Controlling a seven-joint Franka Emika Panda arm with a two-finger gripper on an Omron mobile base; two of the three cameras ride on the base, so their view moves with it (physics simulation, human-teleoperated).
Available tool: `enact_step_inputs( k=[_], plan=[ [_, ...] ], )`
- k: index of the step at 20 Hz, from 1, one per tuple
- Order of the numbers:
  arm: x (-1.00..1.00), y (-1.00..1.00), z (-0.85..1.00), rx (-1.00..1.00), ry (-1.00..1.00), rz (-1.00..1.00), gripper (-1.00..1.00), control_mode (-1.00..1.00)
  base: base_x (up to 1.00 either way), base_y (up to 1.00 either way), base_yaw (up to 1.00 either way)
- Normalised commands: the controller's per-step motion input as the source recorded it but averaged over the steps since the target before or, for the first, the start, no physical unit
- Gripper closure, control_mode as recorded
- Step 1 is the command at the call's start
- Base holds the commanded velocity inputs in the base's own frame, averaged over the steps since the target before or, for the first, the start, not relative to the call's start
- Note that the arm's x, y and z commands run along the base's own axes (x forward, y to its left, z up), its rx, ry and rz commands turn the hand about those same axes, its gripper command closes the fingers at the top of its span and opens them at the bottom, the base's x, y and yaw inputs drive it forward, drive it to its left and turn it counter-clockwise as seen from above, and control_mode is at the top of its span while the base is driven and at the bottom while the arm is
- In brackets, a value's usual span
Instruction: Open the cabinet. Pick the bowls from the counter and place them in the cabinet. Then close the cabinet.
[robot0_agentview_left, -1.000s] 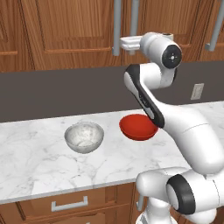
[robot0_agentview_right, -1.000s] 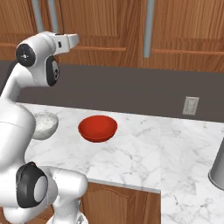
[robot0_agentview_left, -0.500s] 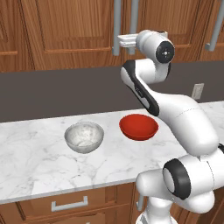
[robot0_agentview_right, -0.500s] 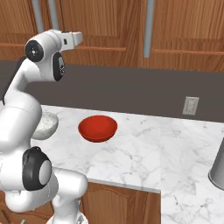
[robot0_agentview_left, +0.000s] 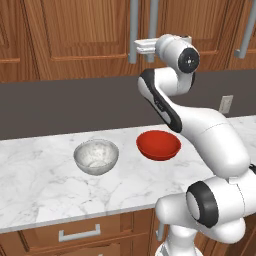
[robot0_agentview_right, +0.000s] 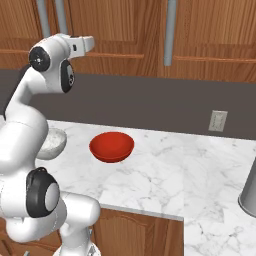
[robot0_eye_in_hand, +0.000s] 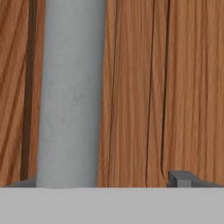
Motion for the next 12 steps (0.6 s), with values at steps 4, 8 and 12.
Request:
enact_step_inputs(
  k=[4,8,12],
  plan=[
    [0.67,-0.41,-0.29,0.02,0.08,-0.14,1.0,-1.0,0.0,0.0,0.0],
    [0.32,-1.0,-0.38,0.17,0.24,-0.19,1.0,-1.0,0.0,0.0,0.0],
    [-0.41,-1.0,-0.16,0.31,0.18,-0.22,1.0,-1.0,0.0,0.0,0.0]
  ],
)
